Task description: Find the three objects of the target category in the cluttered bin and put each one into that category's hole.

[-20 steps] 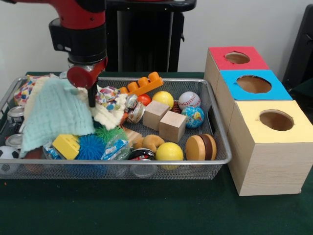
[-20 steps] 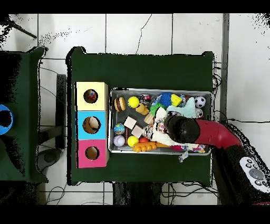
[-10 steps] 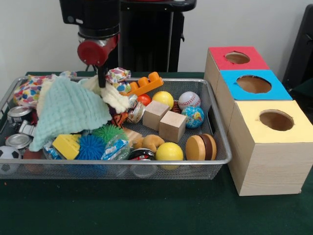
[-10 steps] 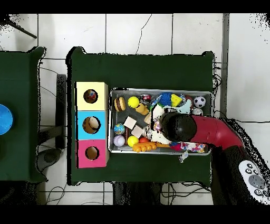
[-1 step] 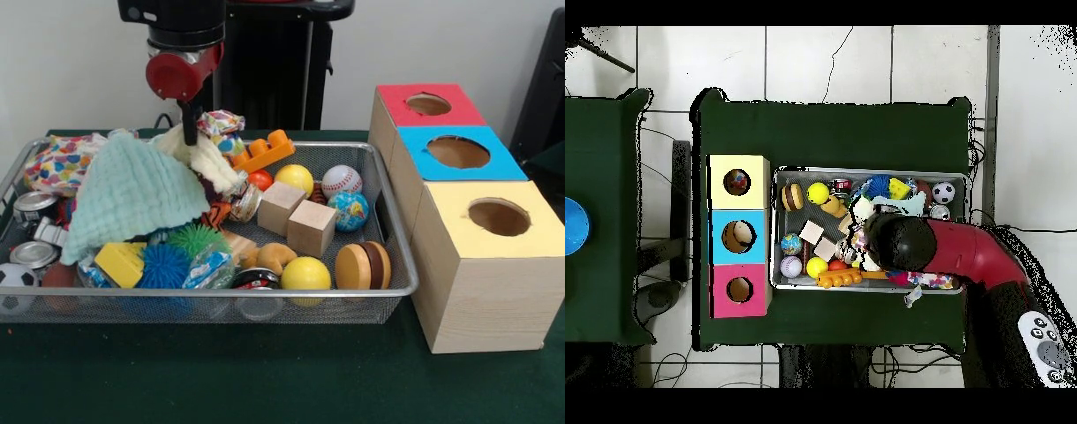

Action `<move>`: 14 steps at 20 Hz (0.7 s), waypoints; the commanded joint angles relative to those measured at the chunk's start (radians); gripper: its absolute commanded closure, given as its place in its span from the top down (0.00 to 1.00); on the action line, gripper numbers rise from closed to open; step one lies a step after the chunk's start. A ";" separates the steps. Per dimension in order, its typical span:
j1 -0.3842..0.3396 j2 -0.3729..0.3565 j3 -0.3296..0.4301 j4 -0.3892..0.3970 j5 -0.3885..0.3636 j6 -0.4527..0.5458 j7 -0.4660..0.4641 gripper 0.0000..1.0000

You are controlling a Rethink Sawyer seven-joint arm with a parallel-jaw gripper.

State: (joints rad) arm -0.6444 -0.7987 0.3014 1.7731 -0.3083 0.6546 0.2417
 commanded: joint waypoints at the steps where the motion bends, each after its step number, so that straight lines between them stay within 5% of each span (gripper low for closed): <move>1: 0.004 0.027 -0.014 0.062 0.002 -0.043 0.242 1.00; 7: 0.017 0.045 -0.061 0.029 -0.082 -0.074 0.203 1.00; 14: 0.030 0.051 -0.070 0.034 -0.080 -0.084 0.220 1.00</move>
State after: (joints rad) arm -0.6332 -0.7861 0.2556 1.7780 -0.3458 0.6171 0.2417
